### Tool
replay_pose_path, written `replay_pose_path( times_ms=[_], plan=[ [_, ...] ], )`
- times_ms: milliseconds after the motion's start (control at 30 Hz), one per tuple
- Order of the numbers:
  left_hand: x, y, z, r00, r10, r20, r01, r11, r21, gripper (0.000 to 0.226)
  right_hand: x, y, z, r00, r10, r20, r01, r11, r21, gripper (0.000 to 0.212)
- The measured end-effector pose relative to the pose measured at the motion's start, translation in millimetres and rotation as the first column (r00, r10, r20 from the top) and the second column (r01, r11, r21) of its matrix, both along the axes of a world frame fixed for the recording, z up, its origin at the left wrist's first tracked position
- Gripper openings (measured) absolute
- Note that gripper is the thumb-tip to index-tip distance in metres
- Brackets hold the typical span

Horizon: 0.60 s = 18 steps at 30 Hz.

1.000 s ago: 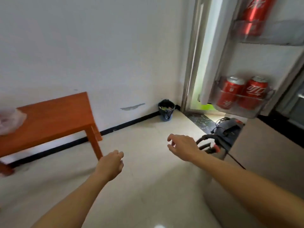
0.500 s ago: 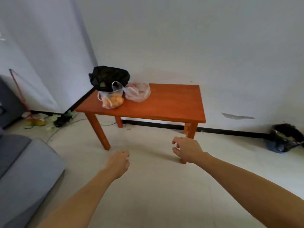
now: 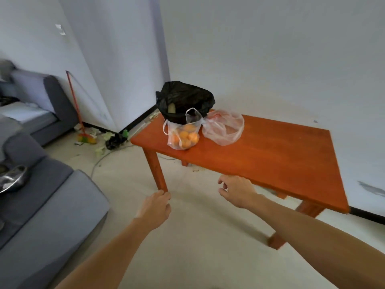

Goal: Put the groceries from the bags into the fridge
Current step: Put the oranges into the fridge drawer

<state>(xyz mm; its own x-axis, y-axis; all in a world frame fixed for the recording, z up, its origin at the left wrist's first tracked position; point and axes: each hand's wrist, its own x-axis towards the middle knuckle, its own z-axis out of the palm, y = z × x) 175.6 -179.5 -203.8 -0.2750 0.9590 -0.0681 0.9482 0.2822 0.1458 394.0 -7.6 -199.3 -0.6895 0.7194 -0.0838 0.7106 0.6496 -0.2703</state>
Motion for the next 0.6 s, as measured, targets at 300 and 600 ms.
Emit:
replay_pose_path(
  times_ms=[300, 600],
  plan=[
    [-127, 116, 5, 0.995, 0.094, 0.029, -0.095, 0.994, 0.051, 0.026, -138, 149, 5, 0.998, 0.065, 0.001, -0.065, 0.998, 0.008, 0.026],
    [-265, 247, -20, 0.995, 0.009, 0.097, -0.017, 0.997, 0.079, 0.023, -288, 251, -27, 0.999, -0.002, 0.032, 0.004, 0.999, -0.048, 0.025]
  ],
)
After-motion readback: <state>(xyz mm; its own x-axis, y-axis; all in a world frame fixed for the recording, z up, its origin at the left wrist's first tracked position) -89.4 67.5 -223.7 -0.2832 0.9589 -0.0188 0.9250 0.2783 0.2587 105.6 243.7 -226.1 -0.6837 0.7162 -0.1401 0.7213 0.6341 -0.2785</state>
